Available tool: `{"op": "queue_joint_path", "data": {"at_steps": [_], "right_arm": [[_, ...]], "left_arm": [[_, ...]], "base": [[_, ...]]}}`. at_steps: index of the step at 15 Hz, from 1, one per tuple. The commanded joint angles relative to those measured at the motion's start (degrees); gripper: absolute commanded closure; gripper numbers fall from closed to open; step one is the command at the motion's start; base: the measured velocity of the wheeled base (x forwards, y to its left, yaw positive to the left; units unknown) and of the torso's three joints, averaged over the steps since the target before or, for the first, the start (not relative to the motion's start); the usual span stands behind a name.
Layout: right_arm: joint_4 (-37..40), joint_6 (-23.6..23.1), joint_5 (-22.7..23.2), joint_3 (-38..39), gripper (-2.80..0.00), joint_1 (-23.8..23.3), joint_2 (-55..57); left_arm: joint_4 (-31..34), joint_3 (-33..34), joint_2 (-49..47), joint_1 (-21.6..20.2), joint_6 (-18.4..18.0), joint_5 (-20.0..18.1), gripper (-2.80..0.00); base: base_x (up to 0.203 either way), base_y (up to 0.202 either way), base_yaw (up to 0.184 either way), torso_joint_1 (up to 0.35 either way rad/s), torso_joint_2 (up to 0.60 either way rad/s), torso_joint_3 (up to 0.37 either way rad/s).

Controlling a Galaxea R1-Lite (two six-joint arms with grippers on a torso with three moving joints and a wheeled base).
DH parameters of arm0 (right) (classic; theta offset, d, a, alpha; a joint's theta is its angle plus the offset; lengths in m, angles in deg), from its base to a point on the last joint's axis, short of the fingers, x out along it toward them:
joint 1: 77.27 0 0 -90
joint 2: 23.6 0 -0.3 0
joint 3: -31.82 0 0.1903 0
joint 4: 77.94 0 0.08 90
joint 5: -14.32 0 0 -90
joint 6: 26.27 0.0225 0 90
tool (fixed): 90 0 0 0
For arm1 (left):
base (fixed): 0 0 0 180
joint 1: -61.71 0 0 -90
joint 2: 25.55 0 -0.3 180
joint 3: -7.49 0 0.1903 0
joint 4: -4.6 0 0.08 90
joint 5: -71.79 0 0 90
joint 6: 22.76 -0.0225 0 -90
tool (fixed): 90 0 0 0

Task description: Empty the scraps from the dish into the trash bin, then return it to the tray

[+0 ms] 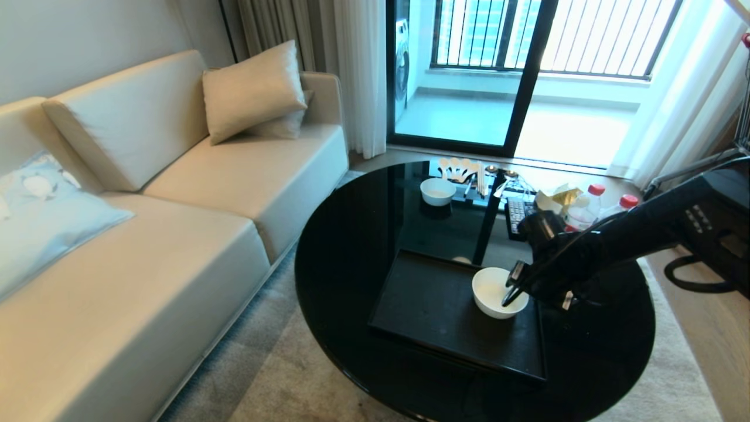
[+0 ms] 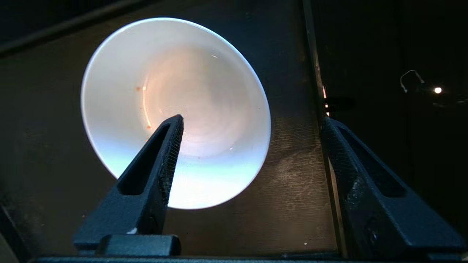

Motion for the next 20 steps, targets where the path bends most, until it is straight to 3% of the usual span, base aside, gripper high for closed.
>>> {"op": "queue_joint_path", "data": {"at_steps": [1,3,4,5,13,20], "right_arm": [[-0.1,-1.7,-0.3,1.2,-2.80,0.0,-5.3],[-0.2,-3.7,-1.4,2.6,-2.80,0.0,-8.6],[-0.2,-4.1,-1.7,2.9,-1.69,0.0,-10.4],[-0.2,-5.1,-1.9,3.8,0.00,0.0,-12.6],[-2.4,-21.5,-1.9,13.8,0.00,0.0,-36.1],[-2.5,-35.9,-1.8,26.5,0.00,0.6,-66.5]], "left_arm": [[0.0,0.0,0.0,0.0,0.1,0.0,0.00],[0.0,0.0,0.0,0.0,0.1,0.0,0.00],[0.0,0.0,0.0,0.0,0.1,0.0,0.00],[0.0,0.0,0.0,0.0,0.1,0.0,0.00],[0.0,0.0,0.0,0.0,0.1,0.0,0.00],[0.0,0.0,0.0,0.0,0.1,0.0,0.00]], "base": [[0.000,0.000,0.000,0.000,0.00,0.000],[0.000,0.000,0.000,0.000,0.00,0.000],[0.000,0.000,0.000,0.000,0.00,0.000],[0.000,0.000,0.000,0.000,0.00,0.000],[0.000,0.000,0.000,0.000,0.00,0.000],[0.000,0.000,0.000,0.000,0.00,0.000]]}}
